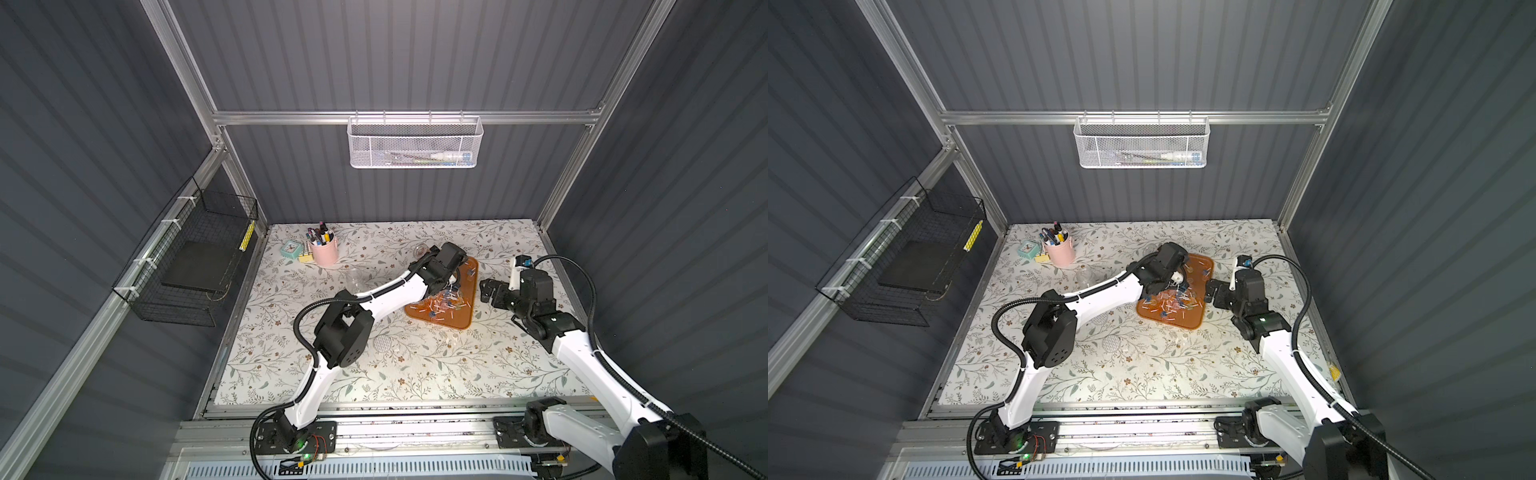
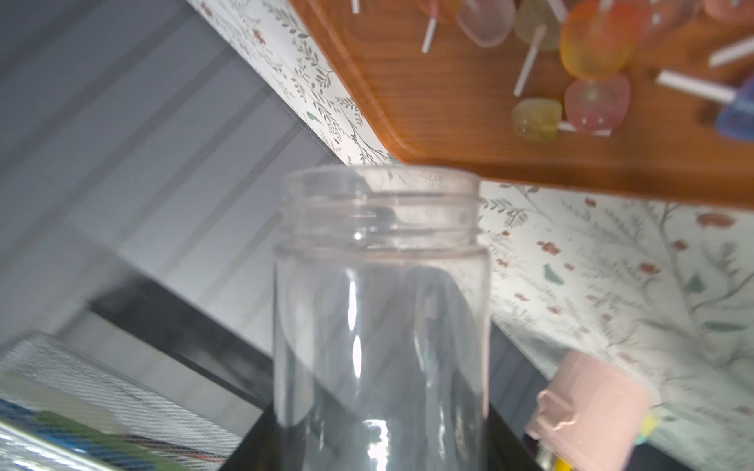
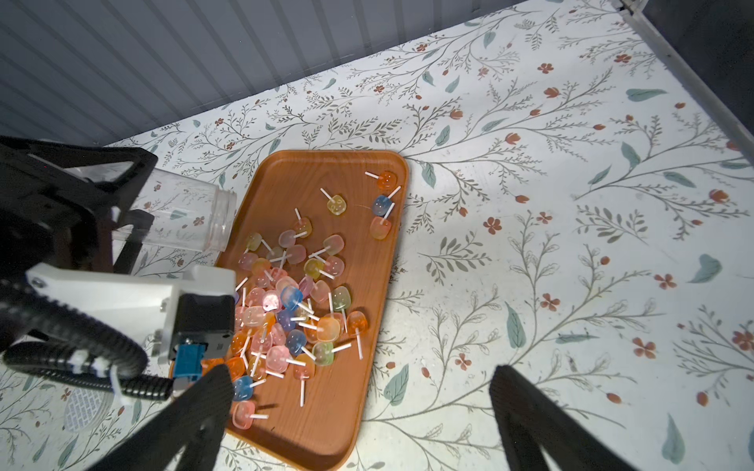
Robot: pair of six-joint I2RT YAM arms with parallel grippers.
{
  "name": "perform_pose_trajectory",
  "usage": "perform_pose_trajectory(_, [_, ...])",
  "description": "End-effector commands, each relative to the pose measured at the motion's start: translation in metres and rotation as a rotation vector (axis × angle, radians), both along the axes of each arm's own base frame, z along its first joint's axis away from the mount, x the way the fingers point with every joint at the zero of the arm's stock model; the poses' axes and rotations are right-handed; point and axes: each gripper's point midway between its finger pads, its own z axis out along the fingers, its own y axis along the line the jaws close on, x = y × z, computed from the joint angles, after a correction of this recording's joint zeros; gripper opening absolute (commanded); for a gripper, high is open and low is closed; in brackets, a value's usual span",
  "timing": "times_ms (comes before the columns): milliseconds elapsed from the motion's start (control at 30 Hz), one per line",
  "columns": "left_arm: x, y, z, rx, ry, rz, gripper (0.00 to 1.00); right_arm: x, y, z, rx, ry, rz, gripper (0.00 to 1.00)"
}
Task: Pour the candies out of the jar
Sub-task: 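Pour the candies out of the jar onto the tray, then place the jar at the center of the board.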
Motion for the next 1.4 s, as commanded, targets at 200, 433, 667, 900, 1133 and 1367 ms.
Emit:
perform_pose_trajectory(200, [-0.017,0.003,0.056,-0.714,0.219,0.212,0.00,0.000,0.014,0.033,0.070,-0.034,0.085,0.99])
perform_pose_trajectory(433, [-0.042,0.029,0.071,-1.095,0.468,0.395,0.00,-0.003,0.042,0.069,0.195,-0.076,0.222,0.99])
perform_pose_trajectory(667, [-0.077,0.042,0.101,-1.402,0.727,0.362,0.00,-0.022,0.098,0.119,0.416,-0.158,0.557,0.99])
perform_pose_trajectory(900, [-0.116,0.053,0.131,-1.540,0.992,0.224,0.00,-0.020,0.147,0.148,0.600,-0.190,0.728,0.94])
perform_pose_trajectory(1133, [-0.139,0.060,0.115,-1.535,1.051,0.217,0.00,-0.009,0.186,0.157,0.619,-0.220,0.789,0.93])
perform_pose_trajectory(1367, [-0.150,0.061,0.111,-1.554,1.099,0.208,0.00,0.015,0.203,0.152,0.628,-0.212,0.764,0.89])
